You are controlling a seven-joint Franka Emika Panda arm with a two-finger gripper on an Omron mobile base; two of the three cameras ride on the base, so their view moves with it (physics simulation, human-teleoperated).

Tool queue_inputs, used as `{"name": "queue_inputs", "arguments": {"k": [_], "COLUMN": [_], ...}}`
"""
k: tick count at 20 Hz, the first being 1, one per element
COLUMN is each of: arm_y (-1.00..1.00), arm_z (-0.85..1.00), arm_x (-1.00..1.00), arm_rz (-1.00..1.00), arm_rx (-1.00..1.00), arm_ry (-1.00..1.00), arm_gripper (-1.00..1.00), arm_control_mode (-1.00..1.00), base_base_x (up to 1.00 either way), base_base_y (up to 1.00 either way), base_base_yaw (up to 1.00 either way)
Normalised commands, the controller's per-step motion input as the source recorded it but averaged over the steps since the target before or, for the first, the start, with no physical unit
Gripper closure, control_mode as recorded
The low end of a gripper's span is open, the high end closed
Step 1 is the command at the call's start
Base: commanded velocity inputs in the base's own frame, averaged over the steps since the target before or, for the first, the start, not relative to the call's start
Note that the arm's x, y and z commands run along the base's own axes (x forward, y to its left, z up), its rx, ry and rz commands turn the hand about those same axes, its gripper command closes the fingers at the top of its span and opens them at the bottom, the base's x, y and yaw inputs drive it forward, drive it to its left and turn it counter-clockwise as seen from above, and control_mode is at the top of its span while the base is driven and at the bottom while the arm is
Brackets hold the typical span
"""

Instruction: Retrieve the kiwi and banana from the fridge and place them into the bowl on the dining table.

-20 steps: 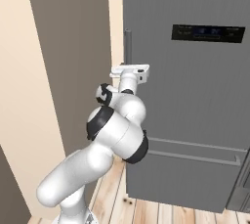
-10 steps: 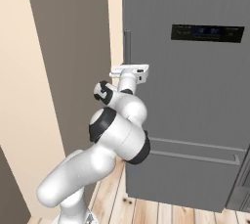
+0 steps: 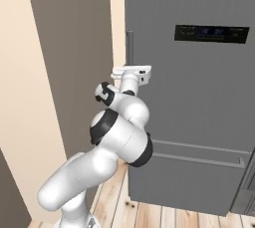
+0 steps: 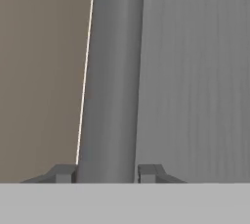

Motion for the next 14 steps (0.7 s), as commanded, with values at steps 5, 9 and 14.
{"name": "queue_inputs", "arguments": {"k": [5,9,14], "arm_y": [0.12,0.09,0.00], "arm_z": [0.00,0.00,0.00], "arm_x": [-0.06,-0.18,-0.21], "arm_rz": [0.06,0.14,0.18], "arm_rx": [0.00,0.00,0.00], "arm_ry": [0.13,0.22,0.17], "arm_gripper": [1.00,1.00,1.00], "arm_control_mode": [-1.00,-1.00,-1.00], "base_base_x": [0.00,0.00,0.00], "base_base_y": [0.00,0.00,0.00], "base_base_yaw": [0.00,0.00,0.00]}}
